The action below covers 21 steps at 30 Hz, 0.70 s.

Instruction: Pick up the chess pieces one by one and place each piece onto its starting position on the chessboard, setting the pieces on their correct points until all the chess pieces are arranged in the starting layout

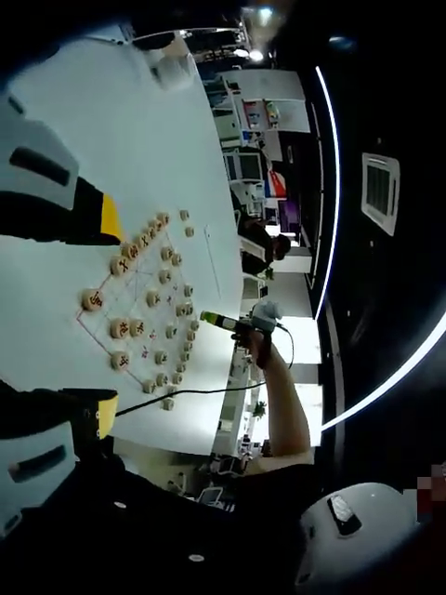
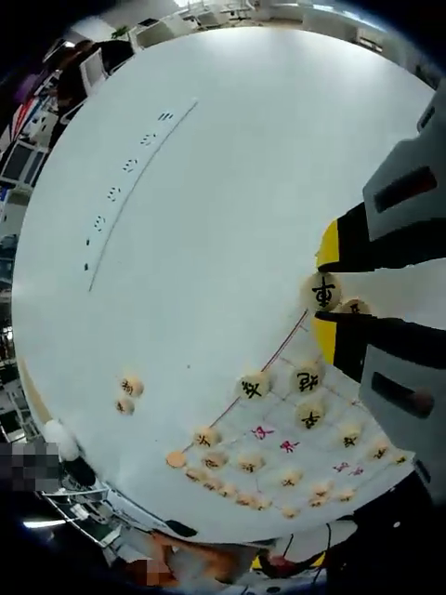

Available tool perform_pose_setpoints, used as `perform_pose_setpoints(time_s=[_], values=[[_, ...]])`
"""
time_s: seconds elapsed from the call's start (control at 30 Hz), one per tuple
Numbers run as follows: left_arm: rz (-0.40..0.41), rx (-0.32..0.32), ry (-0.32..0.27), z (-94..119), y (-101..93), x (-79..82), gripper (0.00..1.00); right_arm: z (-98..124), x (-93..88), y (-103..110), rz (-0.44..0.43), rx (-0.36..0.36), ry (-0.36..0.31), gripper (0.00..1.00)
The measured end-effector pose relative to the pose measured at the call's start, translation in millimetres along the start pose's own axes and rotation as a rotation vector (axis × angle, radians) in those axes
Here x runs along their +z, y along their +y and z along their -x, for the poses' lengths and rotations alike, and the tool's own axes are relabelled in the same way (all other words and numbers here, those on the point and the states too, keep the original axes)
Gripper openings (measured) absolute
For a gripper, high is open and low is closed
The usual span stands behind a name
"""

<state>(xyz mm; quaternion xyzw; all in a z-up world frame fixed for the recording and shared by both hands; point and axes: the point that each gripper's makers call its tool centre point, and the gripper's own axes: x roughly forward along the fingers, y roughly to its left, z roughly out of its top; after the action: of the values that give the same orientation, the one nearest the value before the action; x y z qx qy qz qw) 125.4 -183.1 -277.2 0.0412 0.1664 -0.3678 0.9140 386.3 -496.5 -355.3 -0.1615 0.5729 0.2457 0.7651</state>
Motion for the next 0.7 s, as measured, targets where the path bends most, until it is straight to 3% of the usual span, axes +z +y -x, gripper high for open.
perform_pose_setpoints(time_s=[0.2, 0.7], values=[[0.006, 0.001, -0.004, 0, 0.8, -1.8, 0.63, -4, -2.6, 7, 0.023, -0.015, 0.022, 0.19], [0.013, 0.013, -0.001, 5, 5.7, -5.9, 0.63, -11, -8.2, 1, 0.067, -0.048, 0.060, 0.19]])
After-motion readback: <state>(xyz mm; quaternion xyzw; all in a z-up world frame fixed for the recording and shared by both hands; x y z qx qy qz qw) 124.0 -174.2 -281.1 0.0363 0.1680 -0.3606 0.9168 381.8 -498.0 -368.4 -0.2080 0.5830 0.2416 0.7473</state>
